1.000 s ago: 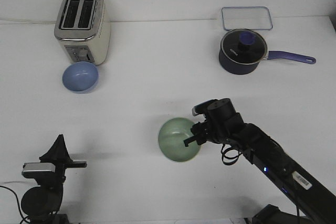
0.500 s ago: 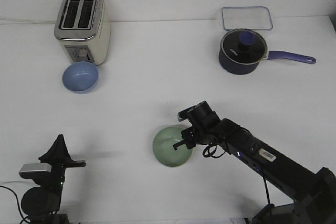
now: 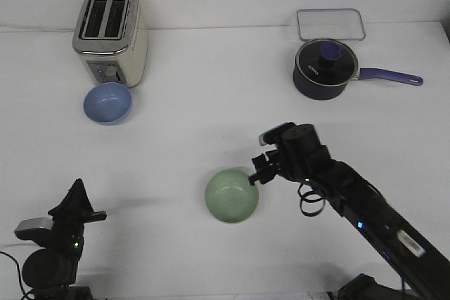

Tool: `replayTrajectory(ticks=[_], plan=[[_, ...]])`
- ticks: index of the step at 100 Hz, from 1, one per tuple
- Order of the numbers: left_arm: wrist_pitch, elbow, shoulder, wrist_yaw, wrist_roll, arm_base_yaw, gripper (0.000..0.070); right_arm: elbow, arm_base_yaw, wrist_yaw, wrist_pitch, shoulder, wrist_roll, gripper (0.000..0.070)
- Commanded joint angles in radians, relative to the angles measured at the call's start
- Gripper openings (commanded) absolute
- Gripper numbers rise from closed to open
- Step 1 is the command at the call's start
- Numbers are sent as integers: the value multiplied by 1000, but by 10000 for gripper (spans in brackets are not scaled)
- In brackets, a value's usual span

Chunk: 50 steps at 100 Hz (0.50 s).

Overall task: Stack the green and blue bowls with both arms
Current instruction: 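Set the green bowl down at table center, release, and withdraw the right gripper, then reach the left gripper forward to the light blue bowl by the toaster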

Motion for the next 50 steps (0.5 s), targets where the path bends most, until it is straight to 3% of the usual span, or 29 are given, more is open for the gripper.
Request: replayTrajectory(ticks=[1, 16, 29, 50], plan=[[-12, 64, 52, -15, -18, 5, 15, 14, -32, 2, 0, -56, -30, 289], [-54, 238, 296, -33, -19, 26, 15, -45, -94, 12, 44, -227, -30, 288], [-120, 433, 594, -30, -13, 63, 14, -194, -98, 87, 143, -380, -13, 289], [-219, 752, 1067, 156, 21, 154, 27, -402, -101, 111, 212, -550, 33, 288]])
